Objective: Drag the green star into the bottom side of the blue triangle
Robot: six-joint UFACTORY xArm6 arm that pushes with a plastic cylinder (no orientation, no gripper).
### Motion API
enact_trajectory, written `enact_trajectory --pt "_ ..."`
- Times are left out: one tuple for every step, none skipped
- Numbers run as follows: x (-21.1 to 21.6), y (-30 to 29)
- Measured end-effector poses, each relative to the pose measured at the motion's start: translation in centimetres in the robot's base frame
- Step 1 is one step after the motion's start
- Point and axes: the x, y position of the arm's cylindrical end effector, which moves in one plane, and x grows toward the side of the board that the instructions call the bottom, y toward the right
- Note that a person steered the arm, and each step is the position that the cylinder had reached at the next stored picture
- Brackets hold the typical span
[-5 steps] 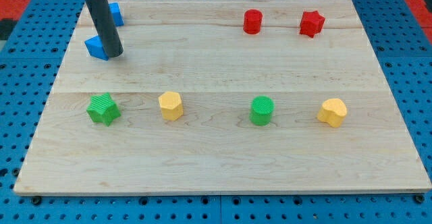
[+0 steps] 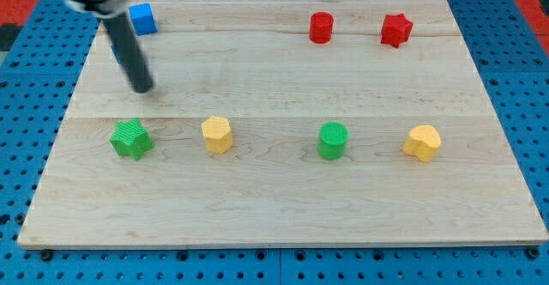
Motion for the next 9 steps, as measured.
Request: enact_trajectory --pt "1.9 4.0" --pt "7.1 0.7" --pt "10.9 0.0" --pt "11.0 -4.5" --pt "10.9 -6.3" --pt "14.4 -6.0" --pt "13.9 -9.6" --pt "8.9 -9.6" --pt "5.6 -9.6"
